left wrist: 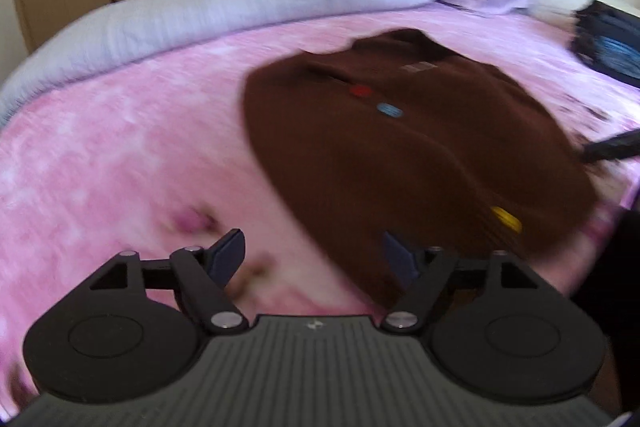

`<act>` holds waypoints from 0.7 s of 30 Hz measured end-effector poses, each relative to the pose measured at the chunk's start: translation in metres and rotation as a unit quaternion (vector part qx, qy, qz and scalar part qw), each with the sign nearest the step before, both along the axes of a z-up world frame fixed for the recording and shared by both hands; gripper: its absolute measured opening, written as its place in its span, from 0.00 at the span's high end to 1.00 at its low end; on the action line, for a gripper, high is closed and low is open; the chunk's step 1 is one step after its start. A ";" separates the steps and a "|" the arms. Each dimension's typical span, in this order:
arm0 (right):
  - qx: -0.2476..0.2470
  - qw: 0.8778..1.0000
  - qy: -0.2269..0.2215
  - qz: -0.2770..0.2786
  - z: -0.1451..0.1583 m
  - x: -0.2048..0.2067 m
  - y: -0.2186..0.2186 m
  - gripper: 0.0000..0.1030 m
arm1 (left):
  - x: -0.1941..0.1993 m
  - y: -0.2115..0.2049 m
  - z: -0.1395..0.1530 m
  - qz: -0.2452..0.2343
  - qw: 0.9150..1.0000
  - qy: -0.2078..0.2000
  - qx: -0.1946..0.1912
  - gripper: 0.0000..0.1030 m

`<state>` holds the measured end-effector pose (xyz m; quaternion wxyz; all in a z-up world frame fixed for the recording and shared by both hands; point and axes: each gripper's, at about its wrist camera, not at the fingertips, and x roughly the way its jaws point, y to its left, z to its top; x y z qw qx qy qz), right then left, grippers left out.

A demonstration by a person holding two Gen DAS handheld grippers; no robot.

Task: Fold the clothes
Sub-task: 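Lay the cardigan flat on the bedspread and open both grippers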

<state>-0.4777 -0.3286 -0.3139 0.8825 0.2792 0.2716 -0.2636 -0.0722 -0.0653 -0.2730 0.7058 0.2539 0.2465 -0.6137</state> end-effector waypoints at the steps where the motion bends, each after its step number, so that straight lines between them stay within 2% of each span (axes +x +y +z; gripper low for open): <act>1: 0.014 1.000 -0.006 -0.001 -0.004 -0.009 0.012 0.51 | -0.010 0.003 -0.004 -0.011 1.000 0.002 0.001 0.29; 2: 0.022 0.999 -0.022 -0.010 -0.005 -0.007 0.010 0.51 | -0.019 0.006 -0.008 -0.021 1.000 0.003 0.002 0.29; 3: 0.041 0.998 -0.042 -0.018 -0.007 -0.006 0.006 0.64 | -0.027 0.005 -0.012 -0.028 1.000 0.001 0.005 0.29; 5: 0.071 0.995 -0.055 -0.031 -0.005 -0.004 -0.006 0.99 | -0.041 0.000 -0.018 -0.038 0.999 -0.012 0.008 0.30; 6: 0.079 0.994 -0.057 -0.038 -0.004 -0.002 -0.012 0.99 | -0.046 -0.003 -0.018 -0.039 0.999 -0.021 0.008 0.30; 7: 0.066 0.996 -0.053 -0.037 0.004 -0.002 -0.014 0.99 | -0.052 -0.005 -0.015 -0.046 0.999 -0.029 0.005 0.30; 11: -0.012 0.998 -0.019 -0.053 0.041 -0.018 -0.022 0.99 | -0.072 -0.003 -0.002 -0.071 0.996 -0.045 -0.020 0.29; 13: -0.021 0.998 0.002 -0.063 0.040 -0.029 -0.025 0.99 | -0.082 0.001 -0.003 -0.082 0.995 -0.055 -0.022 0.28; 17: -0.030 0.997 0.034 -0.055 0.029 -0.037 -0.018 0.99 | -0.104 0.004 -0.023 -0.098 0.992 -0.086 0.003 0.28; 19: -0.068 0.995 0.058 -0.040 0.029 -0.037 -0.001 0.95 | -0.112 0.003 -0.032 -0.095 0.990 -0.099 0.014 0.29; 20: -0.081 0.994 0.066 -0.033 0.029 -0.037 0.006 0.86 | -0.114 0.002 -0.036 -0.090 0.990 -0.107 0.016 0.29; 21: -0.092 0.993 0.072 -0.018 0.028 -0.038 0.016 0.69 | -0.114 0.001 -0.037 -0.084 0.991 -0.105 0.017 0.30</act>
